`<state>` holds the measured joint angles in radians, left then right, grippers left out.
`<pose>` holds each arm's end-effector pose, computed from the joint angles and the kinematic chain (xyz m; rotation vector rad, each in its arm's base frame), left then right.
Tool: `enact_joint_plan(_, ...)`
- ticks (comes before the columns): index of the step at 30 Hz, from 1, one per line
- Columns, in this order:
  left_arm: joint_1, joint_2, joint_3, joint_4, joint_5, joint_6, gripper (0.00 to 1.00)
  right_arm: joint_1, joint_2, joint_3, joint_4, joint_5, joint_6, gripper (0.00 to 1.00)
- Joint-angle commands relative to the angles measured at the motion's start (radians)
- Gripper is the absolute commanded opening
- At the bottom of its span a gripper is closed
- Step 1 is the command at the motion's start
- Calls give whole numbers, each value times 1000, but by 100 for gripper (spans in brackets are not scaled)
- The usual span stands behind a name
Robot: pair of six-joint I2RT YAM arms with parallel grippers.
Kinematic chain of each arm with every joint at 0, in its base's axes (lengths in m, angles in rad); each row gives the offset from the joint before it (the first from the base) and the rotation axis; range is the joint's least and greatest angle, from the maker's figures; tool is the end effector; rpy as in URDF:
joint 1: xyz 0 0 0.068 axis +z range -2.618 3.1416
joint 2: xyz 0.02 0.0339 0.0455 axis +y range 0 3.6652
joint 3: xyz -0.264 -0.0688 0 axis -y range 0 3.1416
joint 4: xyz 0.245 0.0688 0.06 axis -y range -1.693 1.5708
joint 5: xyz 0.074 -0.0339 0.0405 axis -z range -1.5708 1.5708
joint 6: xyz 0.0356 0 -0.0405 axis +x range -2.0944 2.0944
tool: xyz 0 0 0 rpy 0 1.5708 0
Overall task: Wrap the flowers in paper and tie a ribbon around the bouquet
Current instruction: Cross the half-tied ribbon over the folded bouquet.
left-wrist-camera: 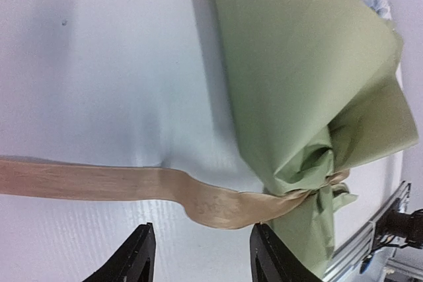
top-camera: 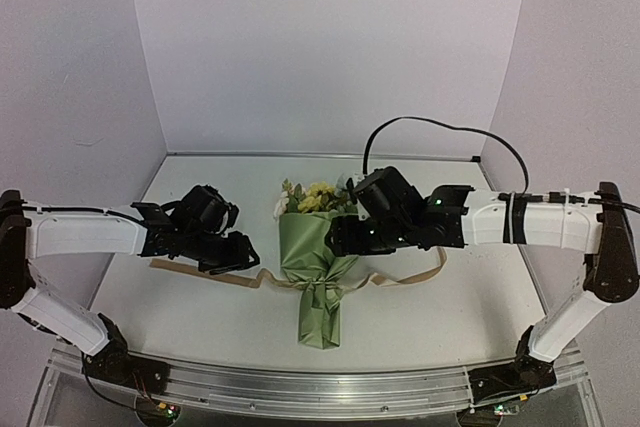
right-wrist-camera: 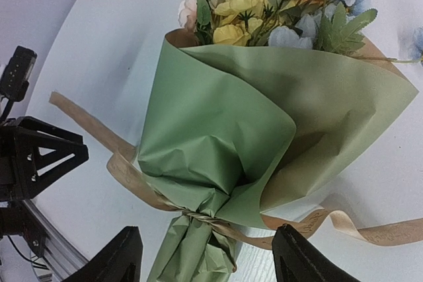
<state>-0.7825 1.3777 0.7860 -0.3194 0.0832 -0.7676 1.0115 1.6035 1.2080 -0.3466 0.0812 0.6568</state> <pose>0.1917 -0.1948 0.1992 0.0572 2.6368 -0.7102 0.1927 0.3024 0.2643 -0.3861 2.4001 0.7255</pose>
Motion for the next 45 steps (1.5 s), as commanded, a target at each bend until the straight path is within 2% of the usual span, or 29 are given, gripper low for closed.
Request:
enact_joint_plan(1,-39,15,31,-77,-72,104,50,3,9,55,-54,-6,-63,71)
enact_joint_plan(9,-161,14,-50,-46,-193,76,48,3,-27,25,-69,14,-78,72)
enact_joint_plan(16,-170,126,-25,57,-273,68,51,3,-46,19,-69,20,-77,72)
enact_joint_plan(22,-170,222,-17,142,-306,91,48,3,-65,9,-69,31,-86,73)
enact_joint_plan(28,-170,235,-6,194,-330,135,36,3,-70,13,-69,40,-91,73)
enact_joint_plan(34,-172,218,28,172,-331,183,3,3,-66,14,-65,51,-91,72)
enact_joint_plan(40,-185,109,63,98,-233,245,0,3,-71,14,-63,53,-99,72)
enact_joint_plan(45,-194,80,175,46,-128,302,0,3,-81,-1,-54,70,-95,73)
